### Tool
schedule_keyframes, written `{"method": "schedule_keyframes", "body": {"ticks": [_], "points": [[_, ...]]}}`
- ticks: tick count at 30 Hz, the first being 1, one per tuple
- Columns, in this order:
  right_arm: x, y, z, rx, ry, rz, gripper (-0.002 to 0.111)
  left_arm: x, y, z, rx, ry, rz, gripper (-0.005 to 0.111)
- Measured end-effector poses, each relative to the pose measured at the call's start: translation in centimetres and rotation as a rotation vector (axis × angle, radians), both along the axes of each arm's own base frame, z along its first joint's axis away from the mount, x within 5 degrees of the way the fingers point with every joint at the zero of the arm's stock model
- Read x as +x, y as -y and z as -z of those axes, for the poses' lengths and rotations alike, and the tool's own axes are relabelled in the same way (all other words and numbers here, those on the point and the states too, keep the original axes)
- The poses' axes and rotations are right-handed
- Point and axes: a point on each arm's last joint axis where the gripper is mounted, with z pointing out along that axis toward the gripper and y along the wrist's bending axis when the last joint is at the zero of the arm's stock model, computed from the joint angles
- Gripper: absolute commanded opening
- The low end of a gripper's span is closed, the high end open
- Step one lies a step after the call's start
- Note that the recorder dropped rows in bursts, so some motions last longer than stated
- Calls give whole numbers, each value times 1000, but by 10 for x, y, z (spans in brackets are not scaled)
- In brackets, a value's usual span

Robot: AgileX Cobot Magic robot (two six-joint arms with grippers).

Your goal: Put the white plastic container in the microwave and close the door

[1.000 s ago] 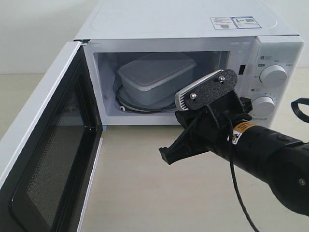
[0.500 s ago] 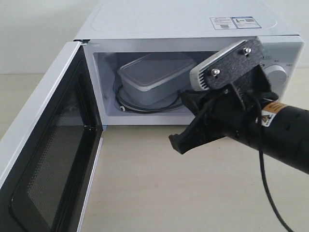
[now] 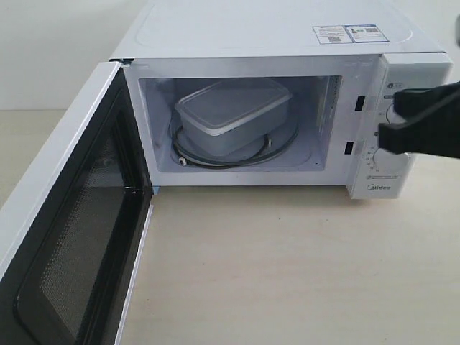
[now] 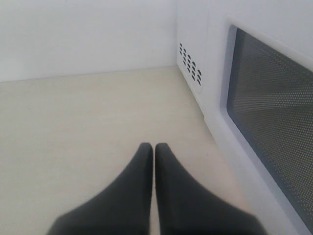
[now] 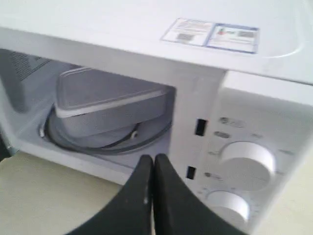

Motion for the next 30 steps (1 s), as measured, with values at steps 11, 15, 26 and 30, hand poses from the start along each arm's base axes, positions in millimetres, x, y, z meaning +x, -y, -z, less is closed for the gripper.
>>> {"method": "schedule_keyframes", "body": {"ticks": [11, 15, 26, 30], "points": [[-62, 46, 24, 26, 84, 204, 0, 0, 0, 0, 0, 0, 0, 4], [-87, 51, 43, 67, 145, 240, 0, 0, 0, 0, 0, 0, 0, 4], [-125, 59, 69, 117, 298, 321, 0, 0, 0, 0, 0, 0, 0, 4], [-134, 53, 76, 26, 252, 245, 0, 0, 0, 0, 0, 0, 0, 4]]}}
